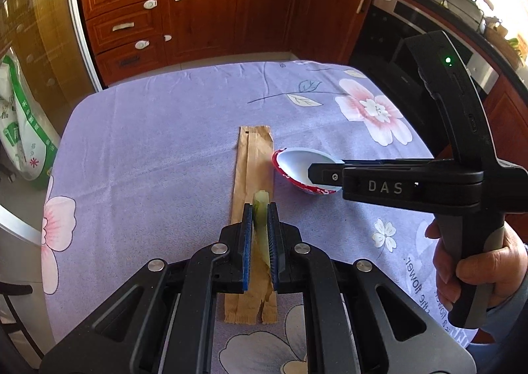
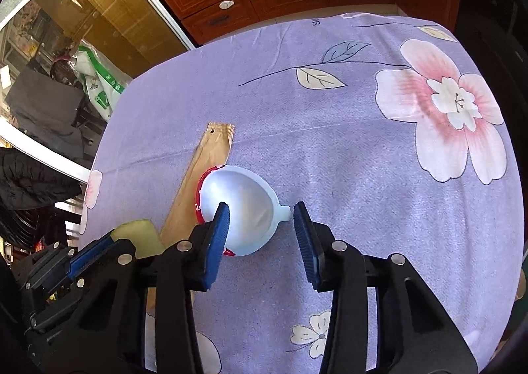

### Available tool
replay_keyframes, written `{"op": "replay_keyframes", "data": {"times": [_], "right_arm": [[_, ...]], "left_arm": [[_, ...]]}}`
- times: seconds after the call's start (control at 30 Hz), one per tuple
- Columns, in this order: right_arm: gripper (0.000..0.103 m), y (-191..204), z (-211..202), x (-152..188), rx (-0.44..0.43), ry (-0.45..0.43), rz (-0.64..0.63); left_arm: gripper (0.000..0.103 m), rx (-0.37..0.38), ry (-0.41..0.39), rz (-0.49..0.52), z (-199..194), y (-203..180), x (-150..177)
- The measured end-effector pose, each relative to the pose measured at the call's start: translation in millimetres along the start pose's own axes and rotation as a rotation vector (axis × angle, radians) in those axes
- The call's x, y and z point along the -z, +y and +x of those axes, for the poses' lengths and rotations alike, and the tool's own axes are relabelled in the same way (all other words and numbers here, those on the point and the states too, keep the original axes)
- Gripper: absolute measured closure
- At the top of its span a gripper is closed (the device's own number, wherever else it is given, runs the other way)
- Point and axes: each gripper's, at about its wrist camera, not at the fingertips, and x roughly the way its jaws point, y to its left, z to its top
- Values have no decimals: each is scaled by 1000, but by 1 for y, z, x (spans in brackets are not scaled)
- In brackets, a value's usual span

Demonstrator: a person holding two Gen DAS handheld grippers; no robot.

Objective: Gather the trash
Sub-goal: 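Grasp the white-and-red yogurt cup rim with the right tool while the left tool holds the rind, then carry the melon rind and yogurt cup over the bin with both tools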

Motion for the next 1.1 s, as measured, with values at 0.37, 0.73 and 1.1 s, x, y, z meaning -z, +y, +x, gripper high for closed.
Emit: {"op": "replay_keyframes", "data": {"times": [0.37,0.73,1.1], "right_arm": [[97,16,-3,19,31,6,-89],[98,-18,-56,34,67,-59,-13],[98,-60,-144,76,62,-186,74]], "left_arm": [[94,-1,-10,1,-5,-4,2],[94,5,-44,33,-35,-25,3],[94,65,-91,163,-73,-102,-1]]}}
